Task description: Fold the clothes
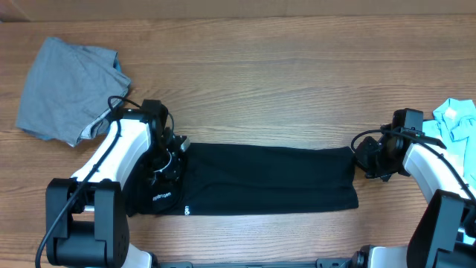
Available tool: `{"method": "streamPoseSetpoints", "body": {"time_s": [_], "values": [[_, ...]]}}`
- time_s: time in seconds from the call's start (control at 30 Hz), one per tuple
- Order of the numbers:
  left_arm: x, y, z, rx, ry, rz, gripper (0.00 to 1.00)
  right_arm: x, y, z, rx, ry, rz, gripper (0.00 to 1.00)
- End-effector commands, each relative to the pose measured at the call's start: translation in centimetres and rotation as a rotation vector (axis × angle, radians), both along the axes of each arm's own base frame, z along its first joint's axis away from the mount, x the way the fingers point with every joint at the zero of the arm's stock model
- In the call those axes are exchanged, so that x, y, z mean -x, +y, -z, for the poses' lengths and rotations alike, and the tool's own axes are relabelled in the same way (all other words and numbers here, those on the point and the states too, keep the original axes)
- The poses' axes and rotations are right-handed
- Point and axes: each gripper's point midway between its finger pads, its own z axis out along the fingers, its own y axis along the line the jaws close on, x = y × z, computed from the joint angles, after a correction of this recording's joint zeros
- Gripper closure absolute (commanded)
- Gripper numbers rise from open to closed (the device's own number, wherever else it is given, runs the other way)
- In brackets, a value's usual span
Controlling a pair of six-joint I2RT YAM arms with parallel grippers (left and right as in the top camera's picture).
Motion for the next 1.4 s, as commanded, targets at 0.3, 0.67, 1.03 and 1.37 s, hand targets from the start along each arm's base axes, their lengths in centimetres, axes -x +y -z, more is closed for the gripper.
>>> {"method": "streamPoseSetpoints", "body": {"time_s": [0.3,0.67,1.03,1.37], "values": [[-3.9,-0.2,-0.3,0.035,-0.181,-0.007,0.4,0.2,-0.1,-0.2,-0.006,0.001,0.019,0.68],[0.5,-5.7,-0.3,0.357,-0.076,0.069,0.96,0.4,-0.1,-0.1,-0.008,0.012,0.019,0.68],[3.5,-5.1,-1.5,0.341,0.068,0.07,0.58,0.4,-0.1,-0.1,-0.008,0.012,0.019,0.68],[1.1,-3.7,-2.4,0.306,0.016,0.002,0.83,0.5,0.0,-0.1,-0.009,0.017,0.019,0.68]]}}
